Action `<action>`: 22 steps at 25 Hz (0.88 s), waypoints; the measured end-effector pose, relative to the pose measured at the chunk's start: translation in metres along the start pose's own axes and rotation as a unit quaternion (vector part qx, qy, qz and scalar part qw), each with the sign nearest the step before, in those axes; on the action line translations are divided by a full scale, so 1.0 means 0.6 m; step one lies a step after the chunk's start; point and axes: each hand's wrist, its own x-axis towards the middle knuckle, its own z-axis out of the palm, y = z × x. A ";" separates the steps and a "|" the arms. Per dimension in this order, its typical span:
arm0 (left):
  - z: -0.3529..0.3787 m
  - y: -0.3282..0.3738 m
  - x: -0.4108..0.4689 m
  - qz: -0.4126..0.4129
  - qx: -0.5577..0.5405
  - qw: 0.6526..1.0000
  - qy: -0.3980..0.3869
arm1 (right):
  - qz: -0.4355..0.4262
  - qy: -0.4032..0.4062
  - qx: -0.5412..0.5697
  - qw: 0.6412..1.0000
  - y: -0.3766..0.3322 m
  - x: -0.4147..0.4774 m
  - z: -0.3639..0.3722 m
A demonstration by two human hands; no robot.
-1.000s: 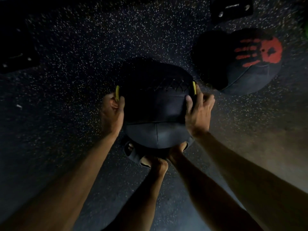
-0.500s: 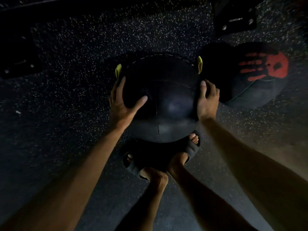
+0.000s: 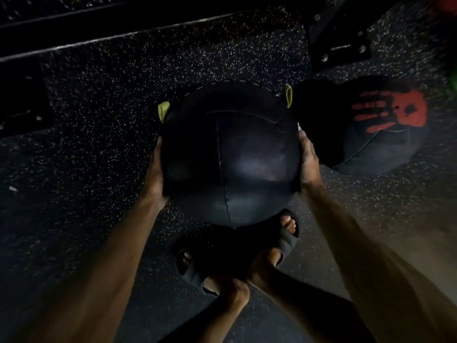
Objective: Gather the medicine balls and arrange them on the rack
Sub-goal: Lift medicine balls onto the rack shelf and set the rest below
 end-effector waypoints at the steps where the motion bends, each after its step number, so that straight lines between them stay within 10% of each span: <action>1: 0.000 0.008 -0.015 0.004 0.003 1.000 -0.003 | 0.001 0.001 0.010 1.000 -0.008 -0.017 -0.002; 11: 0.065 0.236 -0.363 -0.029 0.028 0.999 0.011 | -0.012 0.023 0.063 0.998 -0.237 -0.354 -0.112; 22: 0.154 0.587 -0.866 0.147 0.018 0.985 -0.087 | -0.160 0.008 0.103 0.982 -0.681 -0.796 -0.239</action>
